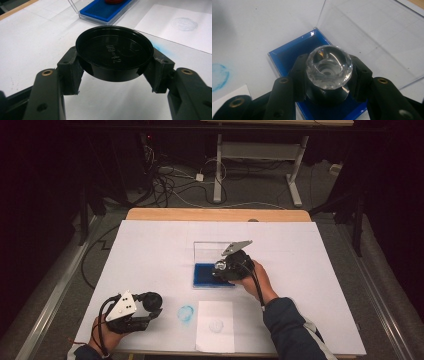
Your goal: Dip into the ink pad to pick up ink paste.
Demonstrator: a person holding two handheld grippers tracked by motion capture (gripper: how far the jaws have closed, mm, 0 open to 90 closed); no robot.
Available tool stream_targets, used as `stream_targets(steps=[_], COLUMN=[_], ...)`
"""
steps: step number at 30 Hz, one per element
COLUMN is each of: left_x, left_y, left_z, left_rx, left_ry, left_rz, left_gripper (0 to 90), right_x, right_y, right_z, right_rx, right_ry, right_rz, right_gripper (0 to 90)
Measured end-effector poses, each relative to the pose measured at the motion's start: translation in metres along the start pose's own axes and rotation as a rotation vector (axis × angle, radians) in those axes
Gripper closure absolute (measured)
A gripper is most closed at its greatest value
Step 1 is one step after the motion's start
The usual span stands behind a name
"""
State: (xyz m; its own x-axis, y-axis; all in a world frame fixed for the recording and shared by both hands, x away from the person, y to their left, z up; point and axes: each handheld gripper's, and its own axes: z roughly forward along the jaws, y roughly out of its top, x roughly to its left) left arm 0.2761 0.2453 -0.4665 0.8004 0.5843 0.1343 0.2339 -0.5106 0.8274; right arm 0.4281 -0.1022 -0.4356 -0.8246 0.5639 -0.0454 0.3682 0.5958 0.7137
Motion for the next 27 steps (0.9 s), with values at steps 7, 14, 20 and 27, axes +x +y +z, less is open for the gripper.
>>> stream_targets(steps=[7, 14, 20, 27], left_x=[0.001, 0.002, 0.002, 0.002], left_y=[-0.001, -0.001, -0.002, -0.002], left_z=[0.0, 0.001, 0.0, -0.001], left_rx=[0.002, -0.003, -0.005, -0.005], left_ry=[0.002, 0.004, 0.005, 0.007], left_rz=[-0.002, -0.008, -0.01, -0.009], left_gripper=[36.8, 36.8, 36.8, 36.8], right_x=[-0.001, -0.001, -0.003, 0.001], right_y=[0.001, 0.003, 0.004, 0.004], right_z=[-0.011, -0.028, -0.04, -0.051], right_rx=[-0.038, -0.089, -0.121, -0.145], right_ry=[-0.016, -0.024, -0.017, -0.014], right_rz=[0.007, -0.001, 0.005, -0.008], right_gripper=[56.7, 56.7, 56.7, 56.6])
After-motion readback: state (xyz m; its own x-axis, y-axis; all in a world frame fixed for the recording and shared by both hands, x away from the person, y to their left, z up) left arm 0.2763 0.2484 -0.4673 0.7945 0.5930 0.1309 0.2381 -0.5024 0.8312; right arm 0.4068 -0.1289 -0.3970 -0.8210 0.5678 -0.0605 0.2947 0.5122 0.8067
